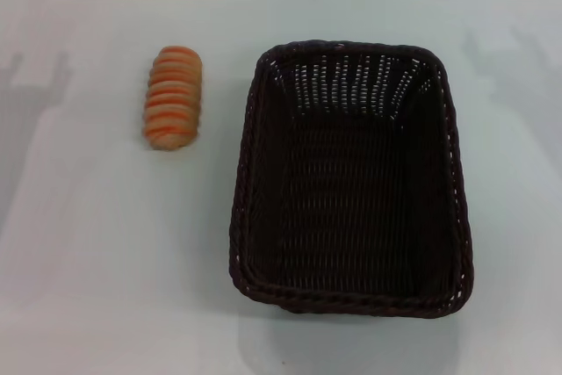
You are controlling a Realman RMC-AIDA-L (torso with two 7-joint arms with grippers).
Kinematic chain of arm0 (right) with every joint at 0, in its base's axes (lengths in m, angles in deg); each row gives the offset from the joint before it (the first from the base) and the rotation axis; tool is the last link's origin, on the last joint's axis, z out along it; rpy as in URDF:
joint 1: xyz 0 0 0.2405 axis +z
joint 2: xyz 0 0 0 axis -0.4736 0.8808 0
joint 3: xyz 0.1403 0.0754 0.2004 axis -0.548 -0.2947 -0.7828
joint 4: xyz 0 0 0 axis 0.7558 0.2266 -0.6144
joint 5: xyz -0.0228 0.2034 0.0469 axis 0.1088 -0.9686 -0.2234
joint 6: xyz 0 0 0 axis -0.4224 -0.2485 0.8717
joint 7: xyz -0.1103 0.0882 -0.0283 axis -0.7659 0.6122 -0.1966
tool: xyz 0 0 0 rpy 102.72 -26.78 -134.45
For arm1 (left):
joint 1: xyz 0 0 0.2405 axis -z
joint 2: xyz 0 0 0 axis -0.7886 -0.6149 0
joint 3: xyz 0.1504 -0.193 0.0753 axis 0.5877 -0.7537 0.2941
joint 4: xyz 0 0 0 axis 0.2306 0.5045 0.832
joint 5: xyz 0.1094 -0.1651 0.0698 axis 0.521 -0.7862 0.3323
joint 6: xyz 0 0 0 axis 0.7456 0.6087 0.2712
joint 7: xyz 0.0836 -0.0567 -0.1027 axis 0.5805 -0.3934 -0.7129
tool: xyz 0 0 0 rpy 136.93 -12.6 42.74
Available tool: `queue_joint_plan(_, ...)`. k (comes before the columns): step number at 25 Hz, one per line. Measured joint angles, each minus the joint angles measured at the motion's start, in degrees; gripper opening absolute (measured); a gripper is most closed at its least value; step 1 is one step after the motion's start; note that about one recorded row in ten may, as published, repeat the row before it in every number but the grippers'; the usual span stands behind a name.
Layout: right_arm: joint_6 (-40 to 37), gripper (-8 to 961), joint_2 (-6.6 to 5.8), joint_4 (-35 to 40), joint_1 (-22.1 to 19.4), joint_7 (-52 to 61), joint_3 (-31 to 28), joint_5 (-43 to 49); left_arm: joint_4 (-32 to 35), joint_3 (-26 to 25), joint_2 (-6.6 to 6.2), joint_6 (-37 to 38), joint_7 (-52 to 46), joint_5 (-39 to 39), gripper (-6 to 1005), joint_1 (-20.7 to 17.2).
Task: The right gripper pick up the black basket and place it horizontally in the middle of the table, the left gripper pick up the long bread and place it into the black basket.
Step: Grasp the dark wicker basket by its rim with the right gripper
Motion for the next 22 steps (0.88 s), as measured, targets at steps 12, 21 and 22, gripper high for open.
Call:
queue_joint_plan(12, 21.62, 630, -0.03, -5.13, 5.43, 7.9, 2.21, -0.47, -2.8, -0.65, -0.77, 0.05, -0.28, 0.0, 736, -2.93)
queue_joint_plan(21, 27.67, 624, -0.03, -4.95, 5.86, 10.47, 3.54, -6.4, -2.15, -0.79, -1.14, 0.41, -0.11, 0.0, 734, -3.49)
queue_joint_plan(22, 28.04, 623, -0.03, -4.78, 5.62, 10.92, 3.67, -6.44, -2.15, -0.79, -1.14, 0.41, -0.11, 0.0, 734, -3.49)
